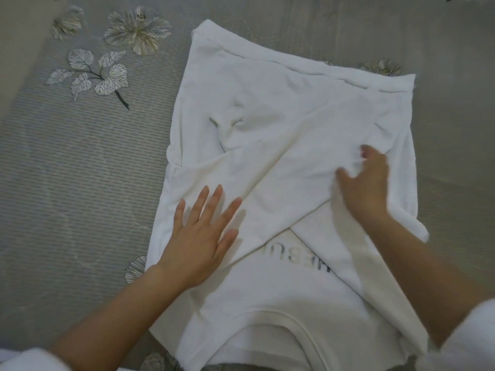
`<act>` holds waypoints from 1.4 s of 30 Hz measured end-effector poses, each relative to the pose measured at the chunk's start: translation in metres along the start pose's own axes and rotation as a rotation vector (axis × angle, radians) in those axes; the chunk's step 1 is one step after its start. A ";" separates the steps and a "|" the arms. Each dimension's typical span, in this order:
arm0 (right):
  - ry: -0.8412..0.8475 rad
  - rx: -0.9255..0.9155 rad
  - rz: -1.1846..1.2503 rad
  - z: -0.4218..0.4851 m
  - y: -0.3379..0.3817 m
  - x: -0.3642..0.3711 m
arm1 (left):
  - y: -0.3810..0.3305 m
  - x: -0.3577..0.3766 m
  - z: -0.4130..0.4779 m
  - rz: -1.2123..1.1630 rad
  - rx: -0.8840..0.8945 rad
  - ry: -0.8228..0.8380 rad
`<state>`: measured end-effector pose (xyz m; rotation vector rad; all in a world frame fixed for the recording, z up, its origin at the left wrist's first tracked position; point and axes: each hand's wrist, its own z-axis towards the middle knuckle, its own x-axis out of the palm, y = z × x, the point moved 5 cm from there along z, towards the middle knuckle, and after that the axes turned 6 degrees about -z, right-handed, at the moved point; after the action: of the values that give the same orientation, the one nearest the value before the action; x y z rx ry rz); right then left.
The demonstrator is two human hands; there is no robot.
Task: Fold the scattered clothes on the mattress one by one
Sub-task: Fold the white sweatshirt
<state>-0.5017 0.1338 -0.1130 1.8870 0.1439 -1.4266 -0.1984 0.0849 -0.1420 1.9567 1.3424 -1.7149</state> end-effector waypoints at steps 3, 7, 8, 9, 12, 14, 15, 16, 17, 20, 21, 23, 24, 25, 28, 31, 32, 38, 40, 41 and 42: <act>0.357 -0.406 -0.275 -0.069 0.026 0.045 | 0.011 0.014 0.032 0.007 -0.074 0.071; 0.628 -0.594 -0.535 -0.130 0.015 0.087 | 0.051 0.018 0.042 0.059 -0.268 0.100; 0.544 -0.610 -0.539 -0.134 0.014 0.085 | 0.057 0.017 0.039 0.054 -0.285 0.095; 0.472 -0.616 -0.556 -0.135 0.014 0.084 | 0.061 0.015 0.035 0.050 -0.291 0.083; 0.388 -0.664 -0.599 -0.129 0.017 0.085 | 0.064 0.014 0.014 0.061 -0.269 0.043; 0.388 -0.718 -0.624 -0.123 0.015 0.086 | 0.067 0.019 -0.007 0.081 -0.240 0.073; 0.380 -0.742 -0.623 -0.121 0.015 0.083 | 0.069 0.023 -0.019 0.092 -0.226 0.088; 0.385 -0.753 -0.603 -0.120 0.017 0.080 | 0.071 0.025 -0.029 0.093 -0.212 0.095; 0.422 -0.748 -0.571 -0.123 0.017 0.077 | 0.073 0.027 -0.039 0.093 -0.205 0.101; 0.583 -0.762 -0.664 -0.138 -0.002 0.063 | 0.074 0.031 -0.067 0.167 -0.171 0.115; 0.597 -0.774 -0.714 -0.146 -0.015 0.054 | 0.068 0.033 -0.076 0.194 -0.121 0.115; 0.473 -0.762 -0.724 -0.160 -0.041 0.032 | 0.048 0.043 -0.097 0.210 0.019 0.176; 0.408 -0.649 -0.709 -0.164 -0.059 0.017 | 0.037 0.051 -0.109 0.199 0.078 0.206; 0.396 -0.501 -0.701 -0.167 -0.081 0.002 | 0.027 0.060 -0.120 0.174 0.103 0.234; 0.573 -0.296 -0.725 -0.212 -0.156 -0.021 | 0.005 0.077 -0.143 0.010 0.025 0.266; 0.658 -0.363 -0.714 -0.246 -0.183 -0.027 | -0.003 0.082 -0.150 -0.011 0.015 0.314; 0.655 -0.379 -0.693 -0.246 -0.182 -0.029 | -0.003 0.081 -0.151 0.027 0.028 0.339; 0.715 -0.590 -0.802 -0.250 -0.170 -0.030 | 0.008 0.061 -0.148 0.324 0.142 0.208; 0.735 -0.609 -0.795 -0.250 -0.170 -0.021 | 0.002 0.050 -0.144 0.312 0.085 0.248; 0.683 -0.584 -0.759 -0.244 -0.167 -0.020 | -0.001 0.048 -0.140 0.244 0.072 0.232; 0.626 -0.542 -0.685 -0.238 -0.164 -0.023 | -0.005 0.045 -0.137 0.189 0.045 0.237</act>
<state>-0.4066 0.4048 -0.1513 1.8032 1.4363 -0.9676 -0.1137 0.2011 -0.1382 2.2893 1.1516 -1.4778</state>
